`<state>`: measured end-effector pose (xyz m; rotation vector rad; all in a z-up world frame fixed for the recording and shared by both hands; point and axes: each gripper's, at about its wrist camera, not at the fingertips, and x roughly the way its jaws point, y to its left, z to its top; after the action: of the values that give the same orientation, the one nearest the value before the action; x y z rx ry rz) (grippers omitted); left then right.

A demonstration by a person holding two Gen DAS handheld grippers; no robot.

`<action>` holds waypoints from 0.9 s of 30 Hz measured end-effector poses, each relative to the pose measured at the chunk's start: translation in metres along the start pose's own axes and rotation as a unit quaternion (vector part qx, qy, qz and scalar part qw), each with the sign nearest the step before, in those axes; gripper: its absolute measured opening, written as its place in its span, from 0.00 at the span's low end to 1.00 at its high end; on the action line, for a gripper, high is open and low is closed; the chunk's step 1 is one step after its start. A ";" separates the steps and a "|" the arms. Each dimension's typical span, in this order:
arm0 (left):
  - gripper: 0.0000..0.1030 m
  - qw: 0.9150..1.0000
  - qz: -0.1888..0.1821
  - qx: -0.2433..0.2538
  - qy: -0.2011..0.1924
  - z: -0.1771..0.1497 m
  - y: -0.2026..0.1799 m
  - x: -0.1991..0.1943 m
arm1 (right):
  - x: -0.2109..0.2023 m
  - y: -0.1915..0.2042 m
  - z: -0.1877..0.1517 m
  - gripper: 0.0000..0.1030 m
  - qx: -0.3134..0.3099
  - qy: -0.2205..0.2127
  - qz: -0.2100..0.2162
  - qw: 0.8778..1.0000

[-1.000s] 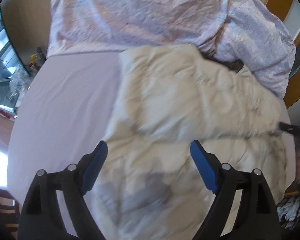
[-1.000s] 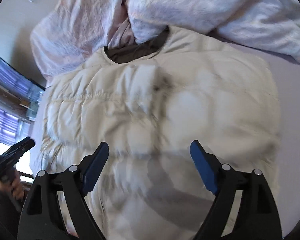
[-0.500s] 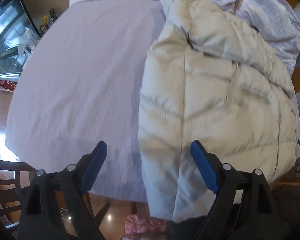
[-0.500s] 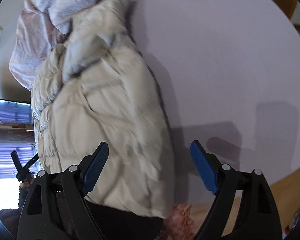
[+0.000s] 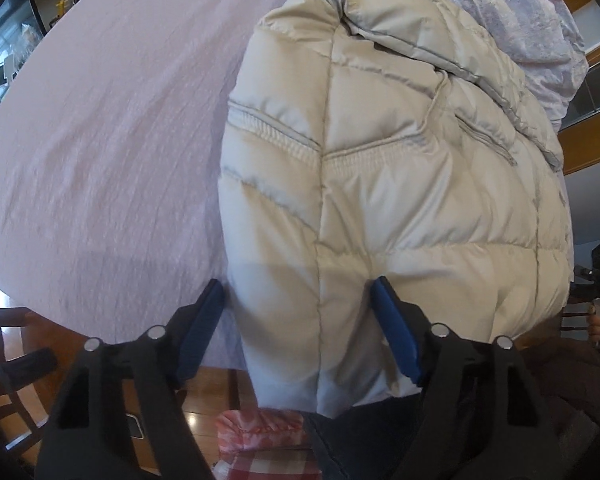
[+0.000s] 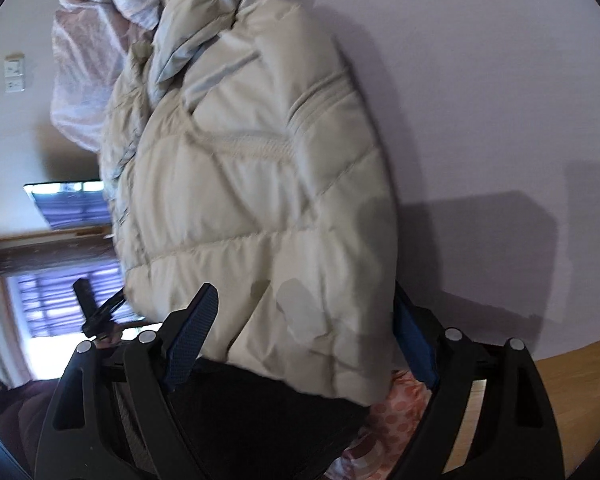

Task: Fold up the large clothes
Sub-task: 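Grasp the jacket hem with the left tool while the right tool grasps it too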

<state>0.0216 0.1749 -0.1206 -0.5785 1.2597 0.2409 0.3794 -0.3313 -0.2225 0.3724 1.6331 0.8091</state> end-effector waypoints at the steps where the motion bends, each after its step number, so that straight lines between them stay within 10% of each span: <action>1: 0.64 1.000 -0.008 0.000 0.000 -0.001 0.000 -0.001 | 0.003 0.001 -0.002 0.81 -0.003 0.006 0.010 1.000; 11: 0.57 1.000 -0.018 -0.003 -0.003 -0.011 0.002 -0.003 | 0.008 -0.004 -0.013 0.67 0.009 0.012 0.068 0.998; 19: 0.30 1.000 -0.014 0.000 -0.007 -0.005 -0.013 -0.004 | 0.005 -0.009 -0.014 0.17 0.006 -0.001 0.069 0.998; 27: 0.13 0.999 0.021 0.034 -0.023 0.010 -0.031 -0.028 | -0.020 0.029 -0.005 0.12 -0.069 -0.047 0.061 0.995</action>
<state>0.0360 0.1588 -0.0835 -0.4866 1.2315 0.2435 0.3735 -0.3252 -0.1883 0.4085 1.4689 0.9765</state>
